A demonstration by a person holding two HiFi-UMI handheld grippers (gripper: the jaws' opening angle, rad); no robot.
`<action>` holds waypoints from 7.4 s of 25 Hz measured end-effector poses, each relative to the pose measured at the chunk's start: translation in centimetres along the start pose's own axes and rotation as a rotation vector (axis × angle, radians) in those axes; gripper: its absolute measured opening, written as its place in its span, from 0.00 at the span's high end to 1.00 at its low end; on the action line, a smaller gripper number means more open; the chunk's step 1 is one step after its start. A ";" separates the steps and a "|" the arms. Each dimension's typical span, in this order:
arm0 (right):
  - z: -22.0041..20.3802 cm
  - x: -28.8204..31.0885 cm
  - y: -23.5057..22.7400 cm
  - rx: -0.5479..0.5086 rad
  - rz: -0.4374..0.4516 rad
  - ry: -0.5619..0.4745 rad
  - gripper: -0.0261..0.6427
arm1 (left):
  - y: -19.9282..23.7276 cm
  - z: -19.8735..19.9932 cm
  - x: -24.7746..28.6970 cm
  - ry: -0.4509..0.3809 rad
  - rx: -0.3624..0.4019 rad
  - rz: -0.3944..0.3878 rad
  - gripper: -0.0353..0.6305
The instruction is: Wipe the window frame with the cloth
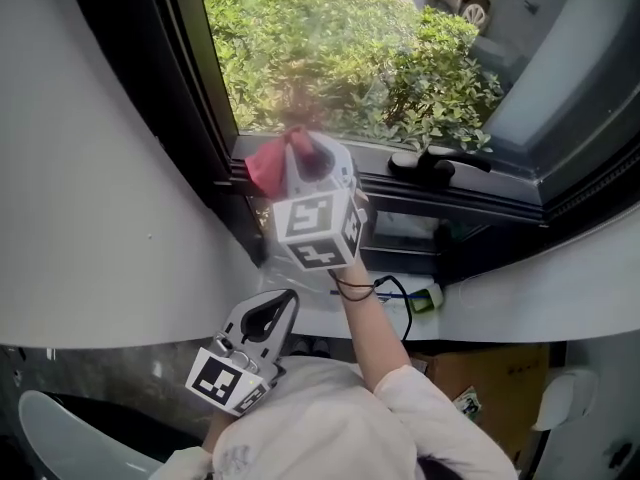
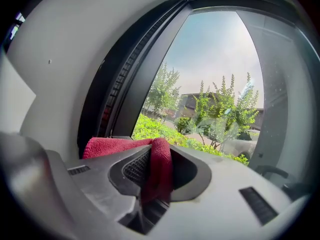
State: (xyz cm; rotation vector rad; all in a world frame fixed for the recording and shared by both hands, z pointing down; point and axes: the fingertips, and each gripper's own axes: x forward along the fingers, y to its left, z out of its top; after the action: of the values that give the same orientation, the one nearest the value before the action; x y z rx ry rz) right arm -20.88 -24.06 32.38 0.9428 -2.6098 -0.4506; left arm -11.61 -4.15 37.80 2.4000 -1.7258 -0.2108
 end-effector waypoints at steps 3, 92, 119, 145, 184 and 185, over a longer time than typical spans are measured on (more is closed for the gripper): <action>-0.1 -0.2 -0.1 -0.002 -0.003 0.000 0.83 | -0.1 -0.2 -0.1 0.002 -0.001 0.009 0.93; -2.9 -3.4 -4.7 0.020 -0.111 0.035 0.83 | -2.5 -0.1 0.8 -0.017 -0.020 -0.053 0.93; -3.7 -4.1 -5.8 0.041 -0.120 0.032 0.83 | -3.6 -0.6 1.0 -0.020 -0.032 -0.066 0.93; -4.0 -5.1 -7.4 0.012 -0.137 0.030 0.83 | -4.6 -0.2 1.7 -0.034 -0.022 -0.073 0.93; 2.9 -11.6 -3.5 0.181 -0.119 -0.414 0.82 | -3.0 -0.7 -1.8 0.009 -0.033 -0.053 0.93; 3.0 -11.4 -3.0 0.182 -0.111 -0.413 0.82 | -2.8 -0.8 -1.9 0.011 -0.034 -0.052 0.93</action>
State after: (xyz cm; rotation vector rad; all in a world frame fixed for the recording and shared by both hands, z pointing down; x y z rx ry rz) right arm -12.18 -18.22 26.26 1.1636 -3.0209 -0.4863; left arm -9.43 -1.42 37.98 2.4189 -1.6434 -0.2310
